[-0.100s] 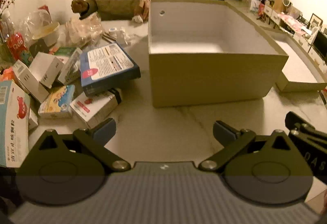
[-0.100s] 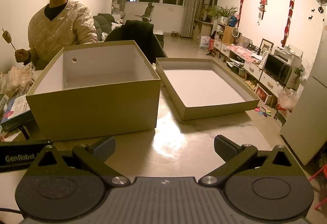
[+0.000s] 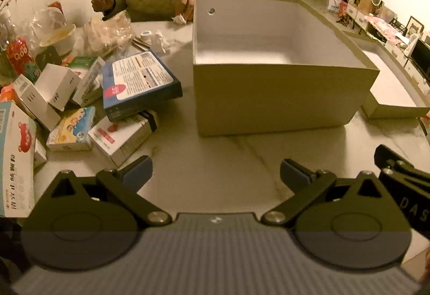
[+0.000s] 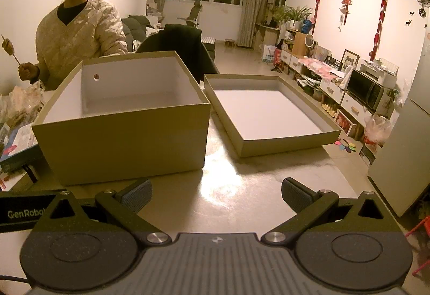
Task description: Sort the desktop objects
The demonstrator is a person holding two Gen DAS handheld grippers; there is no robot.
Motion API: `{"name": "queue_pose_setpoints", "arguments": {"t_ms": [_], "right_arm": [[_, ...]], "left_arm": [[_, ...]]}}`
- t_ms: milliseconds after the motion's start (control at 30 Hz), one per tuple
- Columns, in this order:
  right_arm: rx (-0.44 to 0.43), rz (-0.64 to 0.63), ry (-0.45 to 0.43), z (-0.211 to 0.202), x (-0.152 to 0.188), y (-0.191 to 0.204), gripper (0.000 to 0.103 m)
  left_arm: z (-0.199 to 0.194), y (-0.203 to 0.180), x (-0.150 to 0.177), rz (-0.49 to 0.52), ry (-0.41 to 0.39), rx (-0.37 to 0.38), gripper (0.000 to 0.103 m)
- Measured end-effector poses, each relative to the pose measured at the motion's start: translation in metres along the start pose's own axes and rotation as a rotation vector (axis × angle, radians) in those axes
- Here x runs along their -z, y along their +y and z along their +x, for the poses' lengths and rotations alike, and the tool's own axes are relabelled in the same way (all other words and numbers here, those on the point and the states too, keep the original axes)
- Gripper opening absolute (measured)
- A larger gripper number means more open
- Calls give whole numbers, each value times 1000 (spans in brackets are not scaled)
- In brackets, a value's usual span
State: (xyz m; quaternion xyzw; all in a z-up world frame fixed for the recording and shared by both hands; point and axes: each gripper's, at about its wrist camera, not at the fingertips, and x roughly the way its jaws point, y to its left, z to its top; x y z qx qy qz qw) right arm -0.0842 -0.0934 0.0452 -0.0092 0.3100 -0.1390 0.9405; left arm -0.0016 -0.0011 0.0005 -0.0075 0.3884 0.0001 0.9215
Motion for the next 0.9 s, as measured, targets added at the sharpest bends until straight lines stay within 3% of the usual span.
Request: {"name": "queue_pose_setpoints", "arguments": {"t_ms": [100,167,333,533,700,800,900], "right_arm": [[-36,3,37,7,-5,-6,103],[-61,6,62,11,-9,-9,103],[-117,-17,106,24,-20,-9,103],[-222,-45,171,48,-39,-16,103],[-244,-54,247,69,-53,-24,103],[-263,-55,266,79,-66,-31,103],[-285,-63,281,87,-80,-37,103]], "left_arm": [[5,-5,8,0,22,-21,103],[19,-6,-2,-8,120,-35,103],[30,9,-16,-28,210,11,103],[38,14,-31,-14,245,27,103],[41,22,-46,-17,229,20,103],[38,29,-55,-45,195,46,103],[40,35,-63,-70,211,84,103]]}}
